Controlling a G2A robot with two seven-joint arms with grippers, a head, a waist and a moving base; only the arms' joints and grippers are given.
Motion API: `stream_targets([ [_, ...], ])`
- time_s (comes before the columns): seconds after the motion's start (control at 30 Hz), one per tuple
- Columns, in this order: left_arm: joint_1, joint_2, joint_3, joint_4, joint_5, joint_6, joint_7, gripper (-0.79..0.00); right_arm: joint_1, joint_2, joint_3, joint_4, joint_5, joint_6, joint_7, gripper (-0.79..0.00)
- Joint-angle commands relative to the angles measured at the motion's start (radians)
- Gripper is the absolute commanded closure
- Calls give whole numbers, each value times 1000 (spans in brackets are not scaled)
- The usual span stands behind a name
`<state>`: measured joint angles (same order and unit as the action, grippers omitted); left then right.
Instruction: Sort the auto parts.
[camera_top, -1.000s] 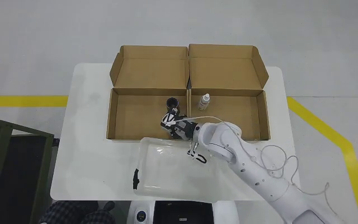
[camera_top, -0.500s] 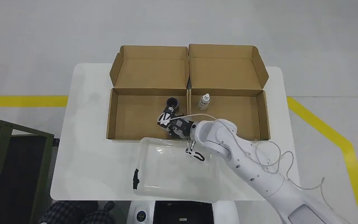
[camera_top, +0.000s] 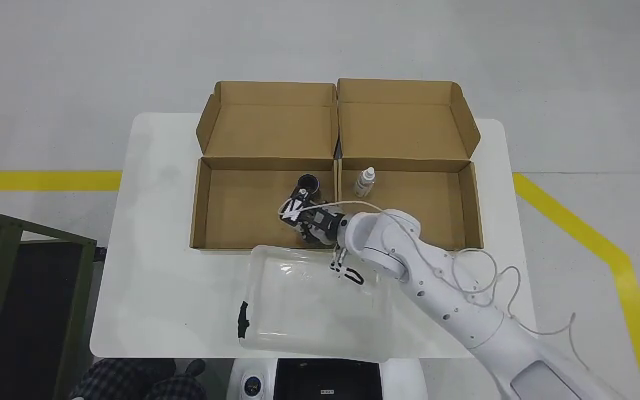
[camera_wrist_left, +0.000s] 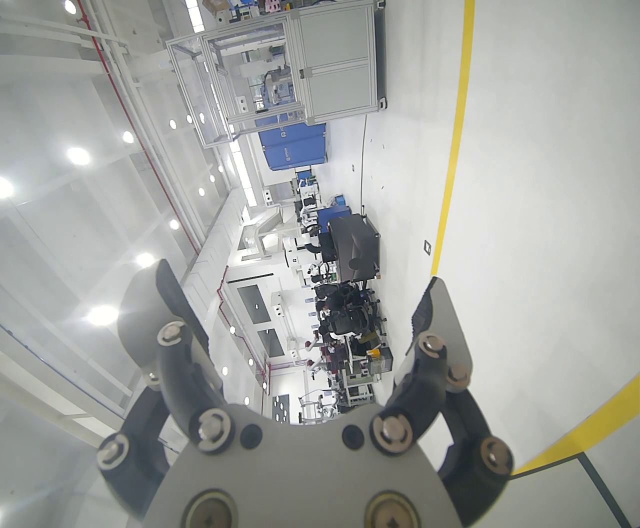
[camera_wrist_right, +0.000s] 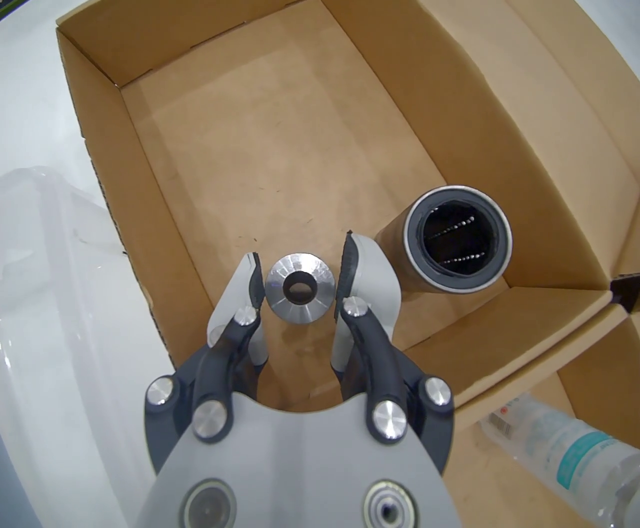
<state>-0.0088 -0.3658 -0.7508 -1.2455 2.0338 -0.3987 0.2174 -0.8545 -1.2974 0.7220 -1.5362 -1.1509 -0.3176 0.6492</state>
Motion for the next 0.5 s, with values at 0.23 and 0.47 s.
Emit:
stream_targets([
  [0.23,0,0,0,0,0,0,0,-785,-77,23,84,-150,1,-39,-22,-296],
  [0.47,0,0,0,0,0,0,0,-785,-203,58,200,-278,27,-106,-66,-305],
])
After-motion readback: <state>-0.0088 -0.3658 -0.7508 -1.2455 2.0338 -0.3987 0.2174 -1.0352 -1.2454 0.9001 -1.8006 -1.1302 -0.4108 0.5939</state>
